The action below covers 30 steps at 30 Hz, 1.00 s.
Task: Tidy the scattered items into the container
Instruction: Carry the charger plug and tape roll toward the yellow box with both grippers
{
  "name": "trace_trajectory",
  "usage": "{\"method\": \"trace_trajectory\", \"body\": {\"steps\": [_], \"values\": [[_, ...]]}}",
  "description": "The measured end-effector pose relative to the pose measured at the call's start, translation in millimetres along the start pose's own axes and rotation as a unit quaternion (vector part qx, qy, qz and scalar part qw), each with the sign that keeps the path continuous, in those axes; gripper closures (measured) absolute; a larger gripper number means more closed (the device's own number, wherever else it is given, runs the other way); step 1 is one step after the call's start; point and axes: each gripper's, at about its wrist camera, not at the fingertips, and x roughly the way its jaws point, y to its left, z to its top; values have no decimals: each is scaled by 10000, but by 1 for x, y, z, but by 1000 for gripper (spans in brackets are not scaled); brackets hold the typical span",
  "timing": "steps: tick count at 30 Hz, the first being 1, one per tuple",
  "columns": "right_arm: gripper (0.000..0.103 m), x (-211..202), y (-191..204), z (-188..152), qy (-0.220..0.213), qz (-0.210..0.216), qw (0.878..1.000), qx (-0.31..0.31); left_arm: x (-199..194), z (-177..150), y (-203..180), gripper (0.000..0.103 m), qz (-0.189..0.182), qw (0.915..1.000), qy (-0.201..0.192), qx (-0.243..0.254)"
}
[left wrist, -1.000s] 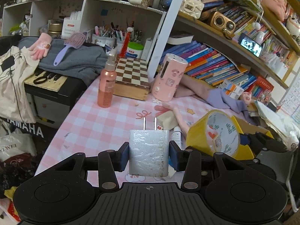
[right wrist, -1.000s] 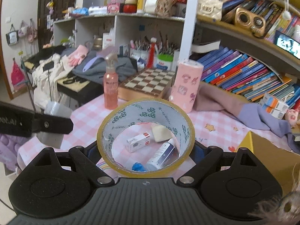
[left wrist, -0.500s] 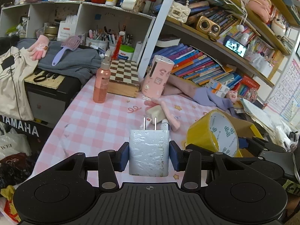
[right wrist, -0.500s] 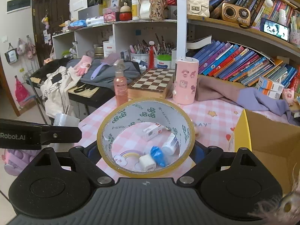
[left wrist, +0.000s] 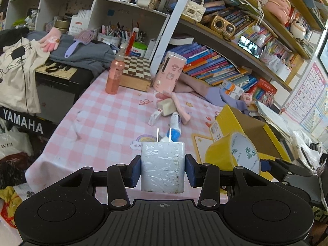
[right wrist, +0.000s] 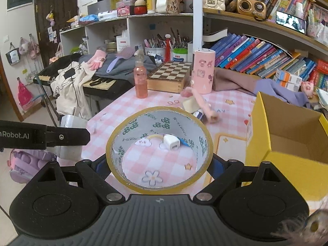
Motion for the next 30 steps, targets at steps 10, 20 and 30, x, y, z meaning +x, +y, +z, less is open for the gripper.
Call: {"method": "trace_trajectory", "body": {"steps": [10,20,30], "values": [[12,-25,3,-32,167,-81,9993,314,-19,-24,-10,60,-108,9996,184,160],[12,-48,-7,-48,251,-424,9970,604,-17,-32,-28,60,-457,9975,375,385],[12,-65,-26,-59,349,-805,9927,823,-2,-35,-52,60,-877,9927,565,611]]}}
